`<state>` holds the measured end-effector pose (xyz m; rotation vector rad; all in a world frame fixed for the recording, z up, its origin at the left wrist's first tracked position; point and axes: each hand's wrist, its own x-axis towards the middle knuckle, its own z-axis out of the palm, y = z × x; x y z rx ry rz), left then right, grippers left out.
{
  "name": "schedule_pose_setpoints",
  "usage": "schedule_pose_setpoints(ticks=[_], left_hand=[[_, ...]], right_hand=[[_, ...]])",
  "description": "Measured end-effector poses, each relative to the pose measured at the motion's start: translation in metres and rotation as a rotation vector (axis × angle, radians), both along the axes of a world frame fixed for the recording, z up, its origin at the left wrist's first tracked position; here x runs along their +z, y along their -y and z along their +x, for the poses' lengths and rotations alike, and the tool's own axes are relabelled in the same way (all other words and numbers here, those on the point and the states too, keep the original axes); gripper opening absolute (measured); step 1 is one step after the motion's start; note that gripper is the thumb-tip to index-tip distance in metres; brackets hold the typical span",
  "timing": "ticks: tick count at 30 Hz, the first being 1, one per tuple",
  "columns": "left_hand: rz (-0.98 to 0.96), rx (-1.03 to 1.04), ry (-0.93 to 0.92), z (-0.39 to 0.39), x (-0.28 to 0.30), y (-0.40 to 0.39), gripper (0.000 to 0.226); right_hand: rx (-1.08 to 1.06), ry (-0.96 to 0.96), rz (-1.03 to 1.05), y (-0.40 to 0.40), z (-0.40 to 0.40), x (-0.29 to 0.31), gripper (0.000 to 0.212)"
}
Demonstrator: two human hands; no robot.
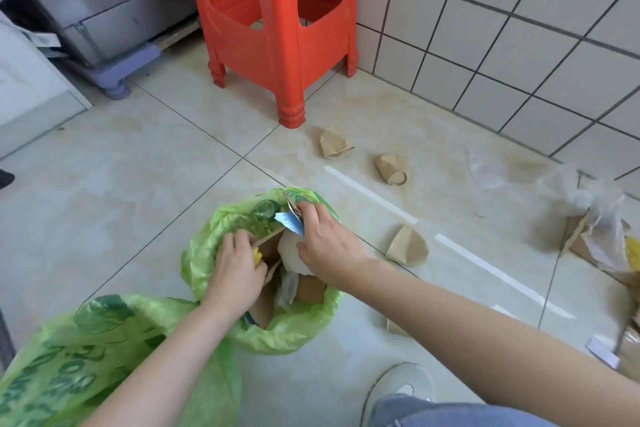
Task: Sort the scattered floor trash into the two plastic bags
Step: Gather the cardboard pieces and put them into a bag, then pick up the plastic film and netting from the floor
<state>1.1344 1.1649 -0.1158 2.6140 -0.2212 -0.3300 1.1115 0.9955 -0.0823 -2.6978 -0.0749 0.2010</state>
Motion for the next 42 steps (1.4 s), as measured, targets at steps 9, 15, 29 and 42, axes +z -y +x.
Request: schedule_pose_setpoints(ticks=[9,15,29,42], left_hand=[[0.35,-0.149,-0.22,0.011,-0.018,0.003,0.037],[0.255,-0.03,-0.419,0.026,-0.038,0.011,0.054],[0.157,-0.1,-0.509,0.034,0.026,0.02,0.059],[0.129,-0.335,-0.061,-0.021,0.105,0.161,0.029]], right_hand=[[0.181,0.009,-0.34,-0.014,0.003,-0.009,0.028],[0.27,-0.067,-0.59,-0.018,0.0,-0.027,0.029],[0.108,0.025,-0.208,0.019,-0.026,-0.008,0.025],[-0.32,-0.172,0.028,0.18,-0.153,0.06,0.04]])
